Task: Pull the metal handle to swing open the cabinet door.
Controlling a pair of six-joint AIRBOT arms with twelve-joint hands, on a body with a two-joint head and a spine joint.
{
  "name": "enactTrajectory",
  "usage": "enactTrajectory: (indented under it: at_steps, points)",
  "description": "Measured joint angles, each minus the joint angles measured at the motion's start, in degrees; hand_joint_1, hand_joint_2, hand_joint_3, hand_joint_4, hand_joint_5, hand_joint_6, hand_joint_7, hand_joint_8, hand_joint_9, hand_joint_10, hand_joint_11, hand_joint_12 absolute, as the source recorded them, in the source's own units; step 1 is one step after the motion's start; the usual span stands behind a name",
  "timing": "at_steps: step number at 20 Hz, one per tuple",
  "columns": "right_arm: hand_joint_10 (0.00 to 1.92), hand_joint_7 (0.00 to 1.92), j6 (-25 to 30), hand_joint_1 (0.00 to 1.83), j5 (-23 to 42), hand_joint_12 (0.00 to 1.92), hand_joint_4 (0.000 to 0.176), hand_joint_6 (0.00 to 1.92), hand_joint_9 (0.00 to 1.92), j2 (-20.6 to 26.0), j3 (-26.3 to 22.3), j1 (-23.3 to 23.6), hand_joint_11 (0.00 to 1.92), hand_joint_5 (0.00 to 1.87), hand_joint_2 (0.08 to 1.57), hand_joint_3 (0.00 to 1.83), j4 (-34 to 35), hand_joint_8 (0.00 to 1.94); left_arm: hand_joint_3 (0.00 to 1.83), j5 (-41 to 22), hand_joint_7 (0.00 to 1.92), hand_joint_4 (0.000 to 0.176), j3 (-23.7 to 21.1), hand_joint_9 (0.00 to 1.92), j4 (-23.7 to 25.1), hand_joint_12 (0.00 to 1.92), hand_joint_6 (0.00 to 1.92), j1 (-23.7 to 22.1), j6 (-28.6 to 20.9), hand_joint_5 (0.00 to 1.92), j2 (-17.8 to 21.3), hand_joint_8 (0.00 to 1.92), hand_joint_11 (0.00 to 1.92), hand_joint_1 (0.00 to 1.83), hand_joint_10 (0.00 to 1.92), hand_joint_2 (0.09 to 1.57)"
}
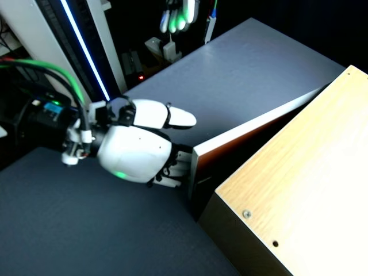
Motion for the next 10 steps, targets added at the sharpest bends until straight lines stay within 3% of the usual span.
enactTrajectory:
  at_steps: [10]
  points:
    - [0.00,0.27,-0.02,0.00,0.15,0.75,0.000,0.00,0.25,7.45,-6.86,-0.37,0.00,0.24,1.57,0.11,-2.56,0.00,0.19,0.02,0.54,0.000,0.00,0.51,0.00,0.80,0.00,0.00,0.00,0.52,0.00,0.00,0.14,0.00,0.00,1.57]
